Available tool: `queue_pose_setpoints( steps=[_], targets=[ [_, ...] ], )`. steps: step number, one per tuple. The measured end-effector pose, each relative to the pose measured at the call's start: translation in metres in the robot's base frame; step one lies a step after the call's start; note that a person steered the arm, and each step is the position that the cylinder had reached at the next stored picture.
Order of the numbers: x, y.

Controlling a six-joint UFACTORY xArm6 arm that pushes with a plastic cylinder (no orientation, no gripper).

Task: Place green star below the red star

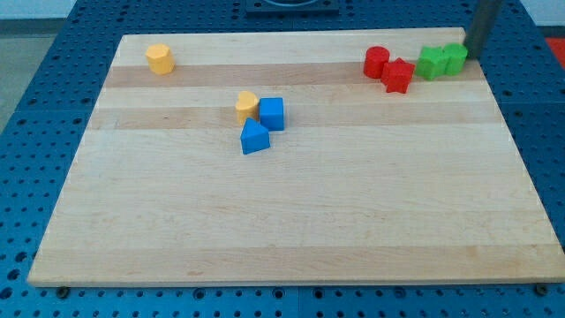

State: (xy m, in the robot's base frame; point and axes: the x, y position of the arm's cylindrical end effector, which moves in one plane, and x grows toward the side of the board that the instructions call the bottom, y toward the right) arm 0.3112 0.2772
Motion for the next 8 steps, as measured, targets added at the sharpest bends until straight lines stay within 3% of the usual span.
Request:
queue_pose_setpoints(
  steps=[1, 2, 3, 5, 6, 8],
  targets=[
    [0.126, -0.014],
    [0.164, -0.020],
    [0.132, 0.001],
    [-0.015, 0.030],
    [-0.048, 0.021],
    [-0.048, -0.044]
  ],
)
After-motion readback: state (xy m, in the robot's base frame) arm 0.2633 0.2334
